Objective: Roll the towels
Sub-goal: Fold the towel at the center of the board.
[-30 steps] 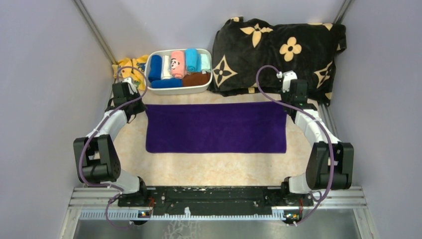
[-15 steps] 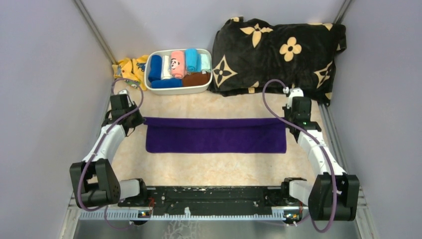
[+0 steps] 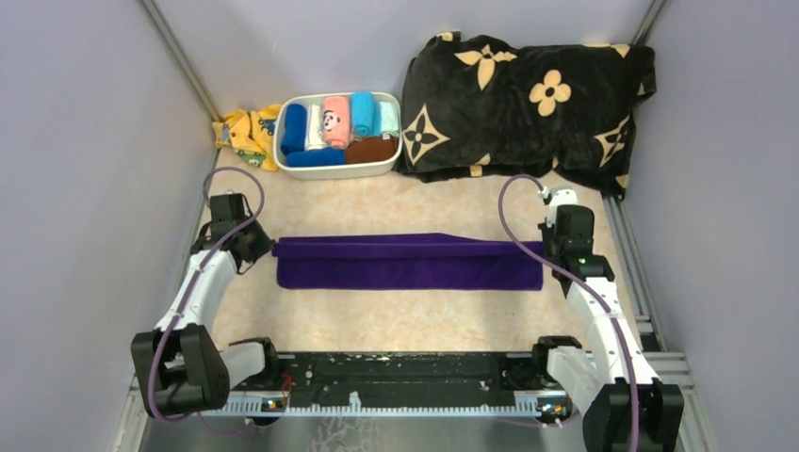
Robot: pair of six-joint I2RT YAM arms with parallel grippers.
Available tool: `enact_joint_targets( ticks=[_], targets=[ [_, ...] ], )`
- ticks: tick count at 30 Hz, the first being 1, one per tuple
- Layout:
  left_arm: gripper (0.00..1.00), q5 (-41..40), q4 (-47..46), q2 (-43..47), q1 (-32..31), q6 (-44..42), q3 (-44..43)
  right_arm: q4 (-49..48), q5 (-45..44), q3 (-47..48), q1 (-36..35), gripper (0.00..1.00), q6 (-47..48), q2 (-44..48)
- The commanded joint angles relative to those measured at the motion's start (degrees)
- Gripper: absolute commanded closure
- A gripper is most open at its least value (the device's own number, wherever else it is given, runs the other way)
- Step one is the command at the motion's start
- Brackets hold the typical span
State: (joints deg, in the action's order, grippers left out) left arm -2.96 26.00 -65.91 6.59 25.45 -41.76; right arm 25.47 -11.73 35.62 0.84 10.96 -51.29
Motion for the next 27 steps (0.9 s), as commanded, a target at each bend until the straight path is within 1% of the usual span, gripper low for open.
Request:
enact_joint_targets(
  ticks=[1, 6, 8, 11, 16, 21, 27],
  targets=[
    [1.0, -1.5, 2.1, 0.6, 0.5, 3.9, 2.3, -0.4, 0.5, -2.1, -0.4, 1.0, 4.6, 2.7],
    [1.0, 1.8, -0.9, -0.5, 0.5, 6.6, 6.3, -1.1, 2.5, -5.2, -2.0, 1.0, 9.7, 4.0],
    [1.0, 2.9, -1.1, -1.5, 0.4, 7.3, 6.9, -0.8, 1.5, -5.4, -2.5, 1.0, 11.3, 3.9],
    [1.0, 2.4, -0.9, -2.2, 0.5, 7.8, 7.4, -0.9, -0.2, -6.2, -4.0, 1.0, 13.5, 3.7],
    [1.0, 2.0, -2.6, -1.8, 0.5, 8.1, 7.8, -3.1, -1.3, -6.7, -4.4, 1.0, 13.9, 3.0],
    [1.0, 1.6, -4.5, -3.8, 0.5, 5.7, 1.9, -6.8, -3.0, -2.8, -4.3, 1.0, 16.5, -1.0],
    [1.0, 2.3, -9.1, -11.9, 0.6, 2.4, -8.4, -14.9, -0.8, 5.0, -2.2, 1.0, 18.4, -12.0]
  ],
)
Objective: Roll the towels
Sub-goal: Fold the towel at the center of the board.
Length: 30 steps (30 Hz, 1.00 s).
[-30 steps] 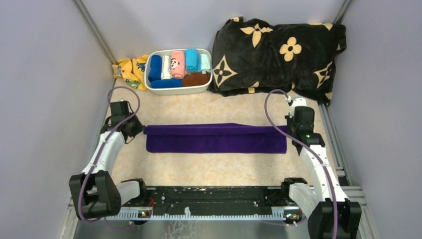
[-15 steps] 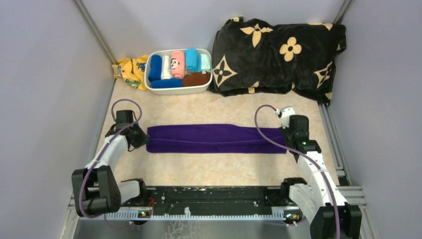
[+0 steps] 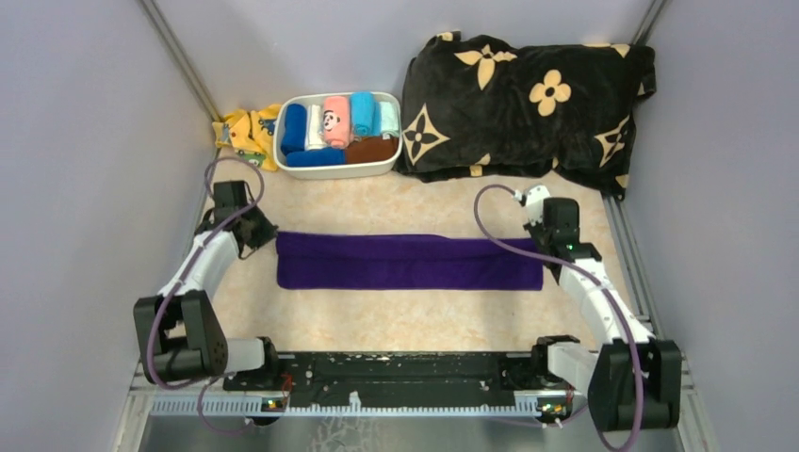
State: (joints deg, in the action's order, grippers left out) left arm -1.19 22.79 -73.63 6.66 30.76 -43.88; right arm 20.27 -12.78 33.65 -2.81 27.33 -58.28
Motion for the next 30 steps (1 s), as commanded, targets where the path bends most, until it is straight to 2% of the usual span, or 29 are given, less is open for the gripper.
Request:
enact_joint_targets(
  ticks=[1, 5, 14, 22, 30],
  targets=[
    [1.0, 0.4, -6.4, -5.8, 0.4, -3.4, -8.0, -10.9, 0.6, 8.2, 1.8, 1.0, 2.3, -7.0],
    [1.0, 0.6, -8.2, -11.9, 0.4, -4.2, -14.1, -14.7, 1.5, 12.7, 2.7, 1.0, 3.3, -14.0],
    [1.0, 0.9, -13.6, -21.6, 0.5, -7.4, -20.6, -20.8, 3.0, 20.5, 3.9, 1.0, 5.0, -25.4],
    [1.0, 1.6, -14.3, -25.3, 0.5, -8.4, -24.3, -21.4, 4.2, 26.2, 4.0, 1.0, 5.8, -30.7],
    [1.0, -1.8, -13.6, -24.4, 0.8, -10.4, -24.7, -21.2, 4.9, 24.6, 4.1, 1.0, 7.4, -30.3]
  ],
)
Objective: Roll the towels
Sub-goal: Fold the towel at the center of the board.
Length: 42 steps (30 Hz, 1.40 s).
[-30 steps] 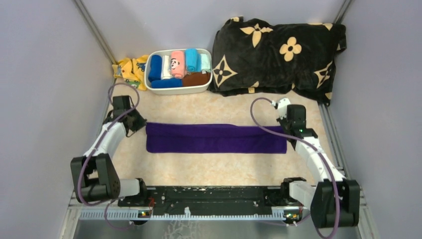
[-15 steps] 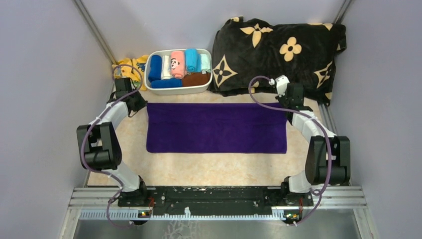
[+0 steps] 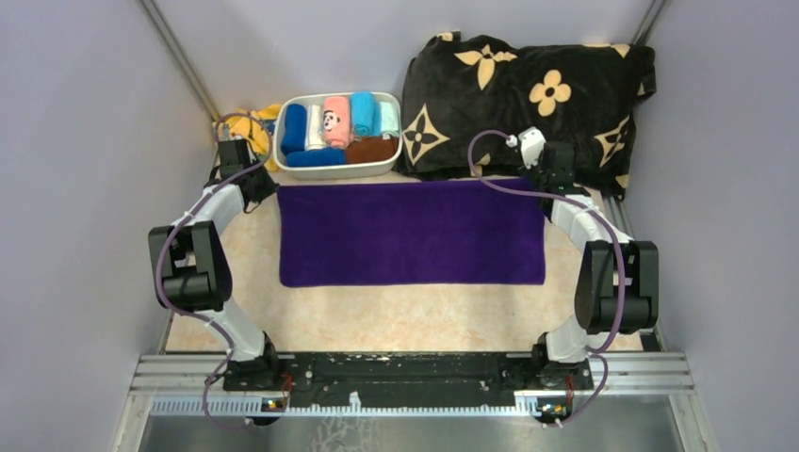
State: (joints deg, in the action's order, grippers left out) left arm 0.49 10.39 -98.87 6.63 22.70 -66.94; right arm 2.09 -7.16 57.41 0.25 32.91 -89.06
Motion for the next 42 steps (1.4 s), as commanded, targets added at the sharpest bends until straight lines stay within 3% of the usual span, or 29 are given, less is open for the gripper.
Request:
enact_joint_targets(
  ticks=[1, 16, 35, 42],
  targets=[
    [1.0, -3.5, -1.1, 1.0, 0.8, -2.7, -1.7, -3.2, -0.7, 0.2, 1.0, 1.0, 1.9, 0.7],
    [1.0, -1.5, 3.9, 8.3, 0.8, -2.4, 3.9, -0.6, -4.8, -7.8, 1.6, 1.0, 3.0, 8.7],
    [1.0, -0.3, 11.8, 23.7, 0.8, 1.7, 18.7, 2.3, -2.2, -25.4, 1.6, 1.0, 8.9, 34.6],
    [1.0, -0.3, 11.7, 26.9, 0.8, 3.0, 24.7, 2.4, -0.1, -33.7, 1.5, 1.0, 17.4, 43.0]
  ],
)
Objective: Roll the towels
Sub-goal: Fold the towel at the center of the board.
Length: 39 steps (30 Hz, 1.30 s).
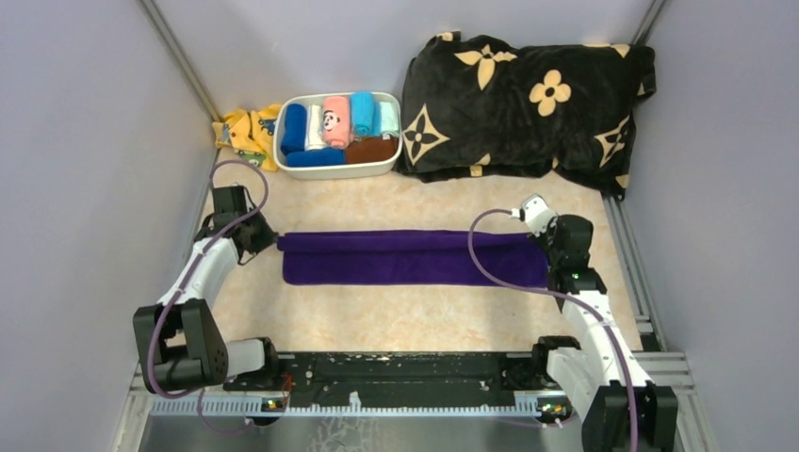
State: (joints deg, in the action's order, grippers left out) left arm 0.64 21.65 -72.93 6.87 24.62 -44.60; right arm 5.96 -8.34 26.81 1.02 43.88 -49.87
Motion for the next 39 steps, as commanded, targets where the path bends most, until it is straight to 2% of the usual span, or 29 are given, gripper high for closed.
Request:
enact_joint_targets(
  ticks=[1, 7, 13, 16, 18, 20, 22, 25, 26, 30, 35, 39],
  targets=[
    [1.0, 0.3, 0.4, 0.7, 0.5, 1.3, 2.8, -1.3, 1.6, -4.4, 0.8, 1.0, 8.1, 4.7],
    [1.0, 3.4, 0.1, -0.2, 0.5, 3.1, 4.9, 0.6, 2.7, -11.3, 0.8, 1.0, 18.2, 9.0],
    [1.0, 4.0, 0.2, -0.8, 0.5, 4.1, 7.6, 6.8, 8.0, -12.5, 0.7, 1.0, 20.2, 11.2],
    [1.0, 4.0, 0.9, -0.2, 0.5, 4.9, 8.4, 7.3, 7.2, -12.3, 0.7, 0.93, 21.5, 11.2],
    [0.99, 3.5, 1.6, 1.0, 0.6, 5.4, 8.7, 7.3, 6.3, -12.2, 0.7, 0.84, 22.3, 11.3],
    [0.95, 2.4, 2.8, 3.3, 0.6, 6.0, 8.9, 7.7, 6.1, -11.6, 0.7, 0.76, 22.5, 12.1],
    [0.91, 0.2, 4.5, 5.9, 0.5, 6.3, 9.0, 9.0, 6.0, -10.9, 0.6, 0.75, 23.1, 13.6],
    [0.7, -3.0, 7.8, 9.4, 0.6, 6.8, 8.3, 12.9, 7.4, -8.7, 0.7, 0.68, 22.8, 16.8],
    [0.67, -3.6, 9.0, 10.0, 0.6, 6.8, 7.7, 14.8, 8.0, -7.8, 0.7, 0.64, 23.0, 18.1],
    [0.64, -4.0, 12.8, 11.8, 0.6, 5.8, 4.8, 21.8, 8.3, -4.2, 0.7, 0.56, 22.2, 22.6],
    [0.54, -4.0, 15.7, 13.9, 0.5, 3.4, 1.0, 22.9, 8.4, -0.6, 0.7, 0.53, 18.1, 24.5],
    [0.48, 2.8, 13.2, 11.6, 0.5, -1.4, -2.8, 21.0, 10.9, 4.9, 0.7, 0.37, 6.7, 22.0]
  ],
)
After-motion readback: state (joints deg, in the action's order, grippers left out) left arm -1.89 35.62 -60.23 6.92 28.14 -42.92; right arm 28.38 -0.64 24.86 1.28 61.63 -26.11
